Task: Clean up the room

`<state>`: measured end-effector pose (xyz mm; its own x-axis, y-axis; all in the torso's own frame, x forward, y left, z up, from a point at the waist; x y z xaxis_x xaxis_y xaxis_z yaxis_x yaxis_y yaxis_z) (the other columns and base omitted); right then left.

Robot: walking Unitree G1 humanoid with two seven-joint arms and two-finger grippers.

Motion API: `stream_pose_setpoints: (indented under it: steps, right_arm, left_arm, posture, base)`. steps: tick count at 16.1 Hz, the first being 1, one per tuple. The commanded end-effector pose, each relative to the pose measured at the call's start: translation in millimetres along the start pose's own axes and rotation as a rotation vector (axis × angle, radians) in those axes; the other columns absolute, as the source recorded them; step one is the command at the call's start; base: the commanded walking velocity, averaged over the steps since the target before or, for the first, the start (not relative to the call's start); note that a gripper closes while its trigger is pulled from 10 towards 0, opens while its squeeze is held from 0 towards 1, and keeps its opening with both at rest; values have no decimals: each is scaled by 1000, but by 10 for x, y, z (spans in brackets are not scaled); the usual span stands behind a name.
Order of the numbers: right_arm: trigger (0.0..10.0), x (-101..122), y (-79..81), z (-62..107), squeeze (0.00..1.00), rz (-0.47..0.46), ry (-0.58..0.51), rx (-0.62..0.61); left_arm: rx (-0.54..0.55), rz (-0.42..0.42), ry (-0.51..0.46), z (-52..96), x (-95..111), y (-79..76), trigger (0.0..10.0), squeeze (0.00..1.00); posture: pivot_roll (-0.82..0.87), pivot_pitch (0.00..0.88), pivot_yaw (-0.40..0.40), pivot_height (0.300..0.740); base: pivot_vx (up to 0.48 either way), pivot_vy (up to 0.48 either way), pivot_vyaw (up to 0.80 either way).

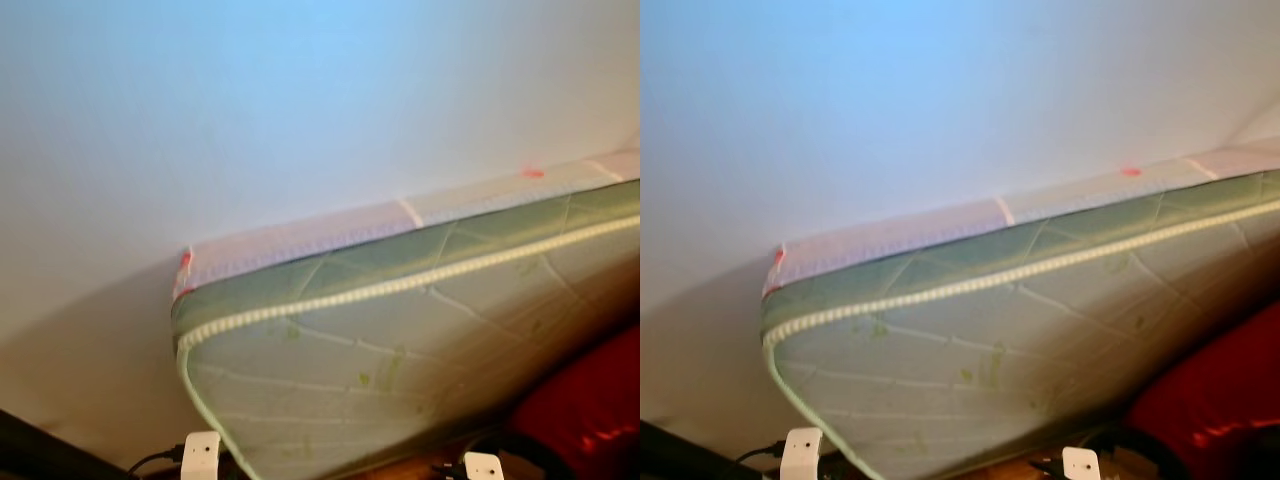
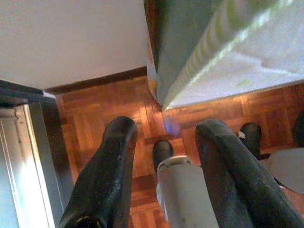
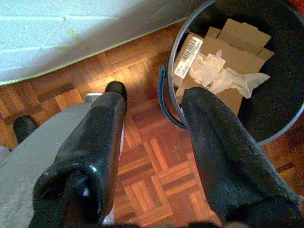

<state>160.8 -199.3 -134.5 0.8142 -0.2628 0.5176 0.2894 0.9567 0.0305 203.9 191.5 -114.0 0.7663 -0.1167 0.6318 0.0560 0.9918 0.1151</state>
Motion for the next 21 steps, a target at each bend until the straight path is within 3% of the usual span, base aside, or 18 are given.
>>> stream_pose_setpoints:
  steps: [1,18,21]
  right_arm:
    - [10000,46,250,-11,0,-68,57,188]
    - [10000,47,248,-11,0,-67,57,190]
    - [10000,48,247,-11,0,-68,56,189]
  left_arm:
    - [30,71,198,356,-806,643,10000,0]
    - [30,73,198,356,-806,639,10000,0]
    - [33,64,202,356,-809,643,10000,0]
  posture:
    - [1,38,-2,740]
    - [1,36,-4,740]
    - [1,36,-5,740]
  base:
    - [-244,0,0]
    - [-251,0,0]
    - [0,0,0]
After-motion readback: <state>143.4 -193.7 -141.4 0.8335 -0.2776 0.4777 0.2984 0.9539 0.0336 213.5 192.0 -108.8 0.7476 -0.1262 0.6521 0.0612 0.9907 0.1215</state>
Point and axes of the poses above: a point about 5 cm out from each wrist's last joint towards the gripper, its own z axis pointing back from the gripper into the wrist, its own x axis along the axis of the wrist's last joint, y = z × x, the point moved 4 cm from there along -z, pointing out of the wrist towards the gripper, and after that the axes turned 10 degrees about -z, right-handed, at the moved point
